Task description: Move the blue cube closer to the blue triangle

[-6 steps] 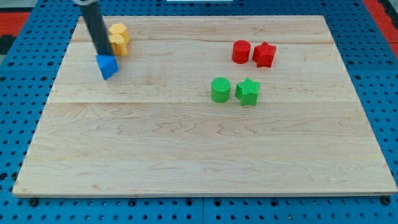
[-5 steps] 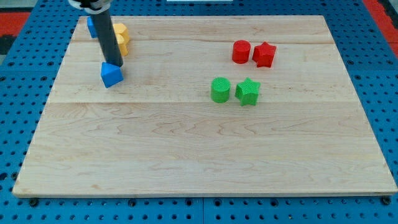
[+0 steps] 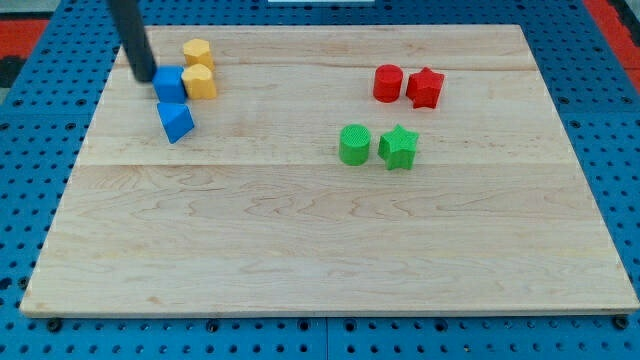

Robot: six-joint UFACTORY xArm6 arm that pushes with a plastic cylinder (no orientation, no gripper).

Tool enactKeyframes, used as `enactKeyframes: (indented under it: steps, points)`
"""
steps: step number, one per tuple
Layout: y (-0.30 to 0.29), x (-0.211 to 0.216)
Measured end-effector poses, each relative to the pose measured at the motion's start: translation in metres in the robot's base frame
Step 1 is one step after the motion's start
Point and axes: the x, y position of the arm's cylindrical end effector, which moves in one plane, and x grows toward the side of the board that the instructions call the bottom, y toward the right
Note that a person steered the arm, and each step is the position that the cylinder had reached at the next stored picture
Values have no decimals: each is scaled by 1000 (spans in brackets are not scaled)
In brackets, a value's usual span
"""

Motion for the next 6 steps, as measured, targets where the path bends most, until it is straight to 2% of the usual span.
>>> enactKeyframes:
  steps: [1,2,3,4,6]
  points:
    - [13,76]
    - [-78,67]
    - [-33,3]
    - [42,-32]
    - [57,-52]
